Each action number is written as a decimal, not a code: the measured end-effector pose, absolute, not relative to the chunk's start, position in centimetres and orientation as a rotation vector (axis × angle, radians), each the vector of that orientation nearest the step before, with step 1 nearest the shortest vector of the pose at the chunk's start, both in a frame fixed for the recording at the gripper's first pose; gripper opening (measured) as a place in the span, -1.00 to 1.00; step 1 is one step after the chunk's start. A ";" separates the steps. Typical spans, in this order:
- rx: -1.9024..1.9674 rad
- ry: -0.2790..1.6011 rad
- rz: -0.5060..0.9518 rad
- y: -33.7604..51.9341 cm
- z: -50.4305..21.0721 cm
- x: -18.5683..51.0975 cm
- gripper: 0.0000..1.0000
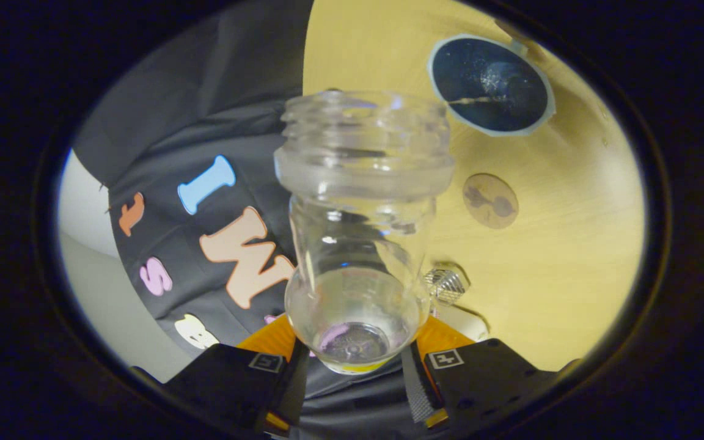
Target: Take the bottle from table, then pour the juice into the cup, finally place the bottle on the coaster
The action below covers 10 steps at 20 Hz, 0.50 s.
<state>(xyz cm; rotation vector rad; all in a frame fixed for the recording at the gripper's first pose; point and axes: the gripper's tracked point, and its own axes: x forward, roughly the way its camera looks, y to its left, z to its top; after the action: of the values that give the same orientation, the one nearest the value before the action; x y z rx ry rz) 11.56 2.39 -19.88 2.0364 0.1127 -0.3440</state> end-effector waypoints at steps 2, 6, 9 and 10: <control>1.914 0.187 -0.358 3.3 -21.0 11.2 0.41; 1.570 0.287 -0.375 3.9 -21.9 9.4 0.41; 1.321 0.339 -0.383 3.6 -22.0 8.5 0.41; 1.243 0.366 -0.390 3.7 -22.3 8.3 0.41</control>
<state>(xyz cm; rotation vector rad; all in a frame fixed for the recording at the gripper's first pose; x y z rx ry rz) 8.31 3.68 -22.32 1.2427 0.3658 -0.3903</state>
